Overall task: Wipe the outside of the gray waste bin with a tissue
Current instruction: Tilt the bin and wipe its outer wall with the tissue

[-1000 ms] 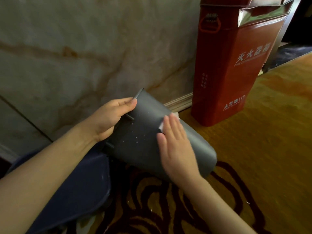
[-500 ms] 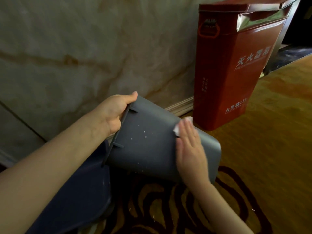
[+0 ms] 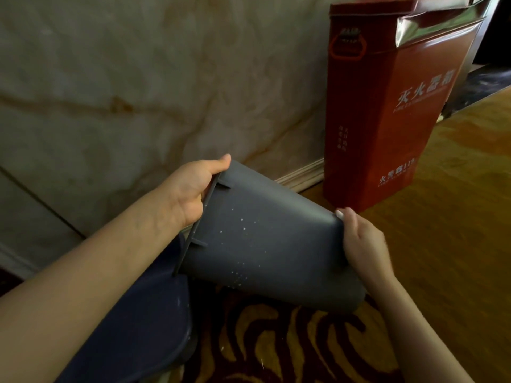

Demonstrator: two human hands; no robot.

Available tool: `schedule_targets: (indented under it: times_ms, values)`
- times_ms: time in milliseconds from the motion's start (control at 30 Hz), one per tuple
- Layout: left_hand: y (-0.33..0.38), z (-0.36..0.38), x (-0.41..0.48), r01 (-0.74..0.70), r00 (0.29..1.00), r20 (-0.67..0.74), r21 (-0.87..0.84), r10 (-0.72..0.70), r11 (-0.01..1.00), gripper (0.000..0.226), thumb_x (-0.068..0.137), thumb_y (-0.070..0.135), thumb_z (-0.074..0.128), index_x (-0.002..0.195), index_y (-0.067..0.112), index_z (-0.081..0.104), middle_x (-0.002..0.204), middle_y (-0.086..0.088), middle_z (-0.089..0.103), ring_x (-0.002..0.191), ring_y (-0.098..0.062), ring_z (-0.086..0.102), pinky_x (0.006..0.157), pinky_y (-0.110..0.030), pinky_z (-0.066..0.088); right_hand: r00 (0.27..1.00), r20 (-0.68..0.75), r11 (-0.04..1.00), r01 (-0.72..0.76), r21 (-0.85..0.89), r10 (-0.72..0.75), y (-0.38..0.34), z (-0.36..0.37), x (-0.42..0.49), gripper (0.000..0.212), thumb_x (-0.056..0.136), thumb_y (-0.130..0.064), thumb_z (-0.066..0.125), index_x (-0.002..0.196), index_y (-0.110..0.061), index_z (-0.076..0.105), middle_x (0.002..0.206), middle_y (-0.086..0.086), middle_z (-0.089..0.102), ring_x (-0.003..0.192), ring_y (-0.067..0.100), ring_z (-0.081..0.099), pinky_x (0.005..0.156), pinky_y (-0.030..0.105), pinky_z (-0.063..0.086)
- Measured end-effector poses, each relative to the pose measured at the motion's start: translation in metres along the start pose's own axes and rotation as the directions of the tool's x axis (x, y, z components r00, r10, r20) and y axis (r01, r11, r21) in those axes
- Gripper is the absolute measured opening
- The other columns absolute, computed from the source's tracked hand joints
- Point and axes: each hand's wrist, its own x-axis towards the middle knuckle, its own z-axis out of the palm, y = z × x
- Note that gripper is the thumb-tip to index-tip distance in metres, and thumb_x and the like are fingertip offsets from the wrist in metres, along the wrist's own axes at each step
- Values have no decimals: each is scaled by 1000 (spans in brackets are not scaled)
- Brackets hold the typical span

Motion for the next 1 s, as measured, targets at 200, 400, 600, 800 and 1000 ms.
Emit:
schedule_targets:
  times_ms: [200, 400, 600, 800, 1000]
  values:
    - [4, 7, 2, 27, 1000, 17, -37, -27, 999, 29, 89, 33, 53, 77, 10, 66, 69, -5, 72, 63, -19, 69, 63, -30, 55, 753, 87, 747, 658, -92, -653, -82, 53, -62, 50, 97, -37, 20, 141, -11, 19, 147, -5, 12, 140, 8, 2, 113, 29, 0]
    - [16, 17, 7, 53, 998, -24, -26, -54, 998, 28, 91, 31, 50, 73, 11, 57, 74, -4, 60, 66, -18, 58, 66, -28, 48, 634, 231, 622, 772, -133, -738, -85, 79, -99, 52, 97, -38, 13, 145, -18, 10, 152, -5, 0, 142, 6, -10, 115, 27, -11]
    - [27, 18, 15, 86, 996, -9, 42, -86, 995, 32, 93, 32, 46, 71, 11, 56, 62, -4, 65, 66, -20, 59, 61, -32, 48, 839, 111, 809, 543, -224, -532, -21, 48, -59, 46, 96, -44, 9, 140, -30, 4, 152, -12, 1, 138, -5, -11, 114, 24, -3]
    - [31, 26, 23, 97, 995, -32, 52, -95, 994, 32, 93, 32, 46, 73, 10, 55, 69, -6, 63, 66, -21, 58, 62, -33, 47, 962, -39, 939, 254, -233, -269, 28, 24, -41, 59, 91, -46, 5, 144, -22, 12, 157, -1, 10, 141, 4, -1, 116, 28, 5]
    - [28, 30, 25, 77, 994, -86, 32, -74, 997, 28, 93, 30, 48, 76, 9, 56, 77, -6, 60, 69, -21, 58, 65, -35, 48, 883, 88, 884, 466, -36, -462, -43, 42, -45, 50, 97, -41, 16, 144, -23, 14, 154, -9, 5, 139, -2, -5, 114, 22, -1]
